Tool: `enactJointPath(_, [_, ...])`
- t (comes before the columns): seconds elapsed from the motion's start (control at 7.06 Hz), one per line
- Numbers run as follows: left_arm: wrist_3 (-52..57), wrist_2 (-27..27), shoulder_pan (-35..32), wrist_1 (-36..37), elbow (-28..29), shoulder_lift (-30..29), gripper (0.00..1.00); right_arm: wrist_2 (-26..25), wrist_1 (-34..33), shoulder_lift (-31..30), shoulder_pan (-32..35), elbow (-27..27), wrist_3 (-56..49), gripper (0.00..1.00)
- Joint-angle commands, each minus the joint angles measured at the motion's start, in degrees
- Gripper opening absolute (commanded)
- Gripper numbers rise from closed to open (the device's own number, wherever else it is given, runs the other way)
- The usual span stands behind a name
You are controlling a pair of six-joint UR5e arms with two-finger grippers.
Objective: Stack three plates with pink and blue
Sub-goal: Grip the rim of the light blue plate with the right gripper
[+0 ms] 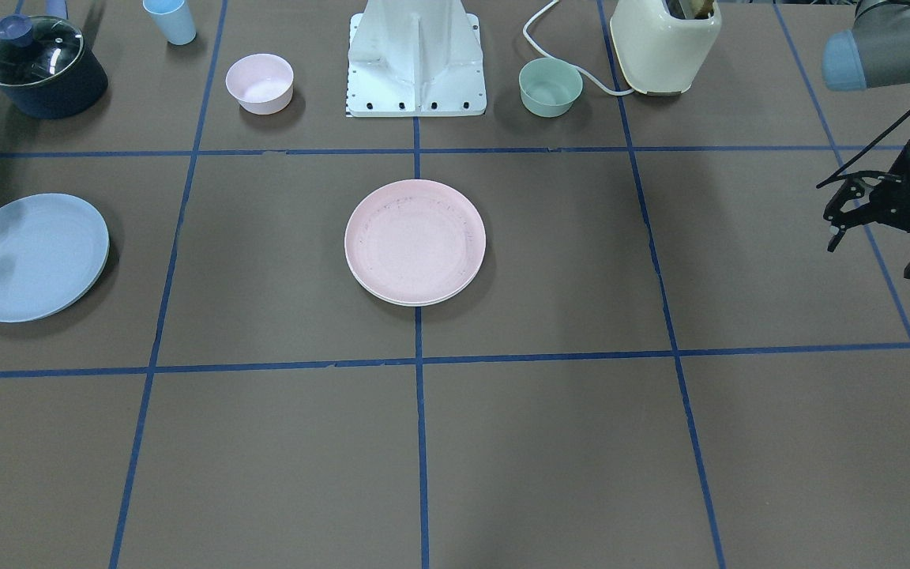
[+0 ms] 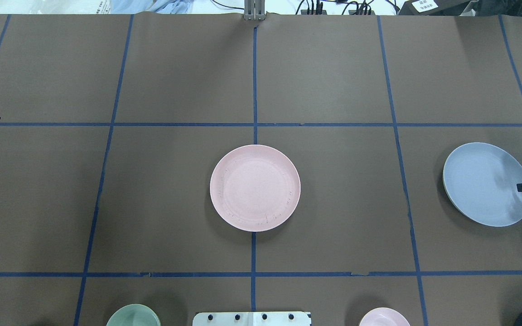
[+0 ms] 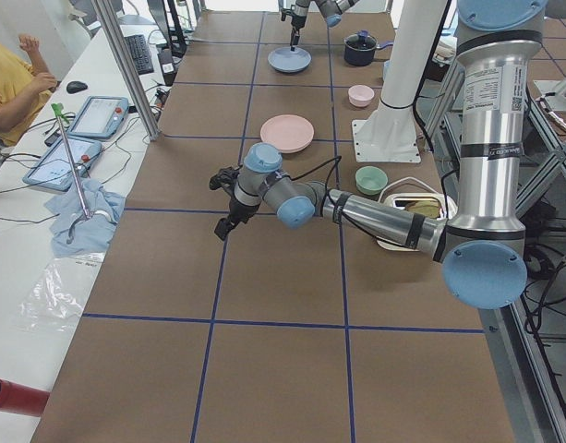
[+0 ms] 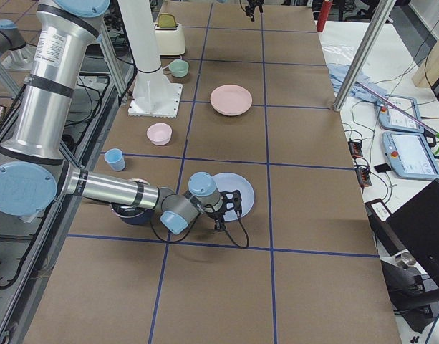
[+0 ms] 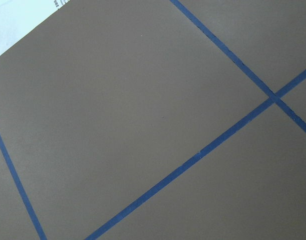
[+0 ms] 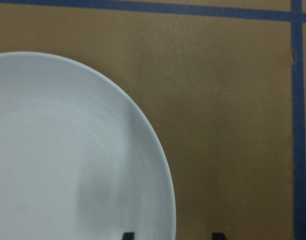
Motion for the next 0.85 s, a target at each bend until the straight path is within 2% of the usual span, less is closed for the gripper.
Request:
enactJointPath(0.0, [-0.08,0.0,-0.03,0.0,0.0,0.0,1.0,0.14,0.07,1.14,-0.17,0.08,1.82,0.0])
enactJointPath(0.28, [-0.69,-0.09,-2.03,0.09,0.26,0.0,1.0,0.93,-0.62,1.76,0.0,4.88,1.83,0.0])
enactJointPath(0.57, [-0.61,0.09,-5.55,0.87,4.72,1.65,1.0,3.47,-0.72,4.73,0.0,9.29,2.0,0.0])
enactJointPath(0.71, [-0.26,-1.22,-13.83,1.4,7.7,1.5,1.0,3.3,-0.72,8.67,0.0,9.66,2.18,0.0])
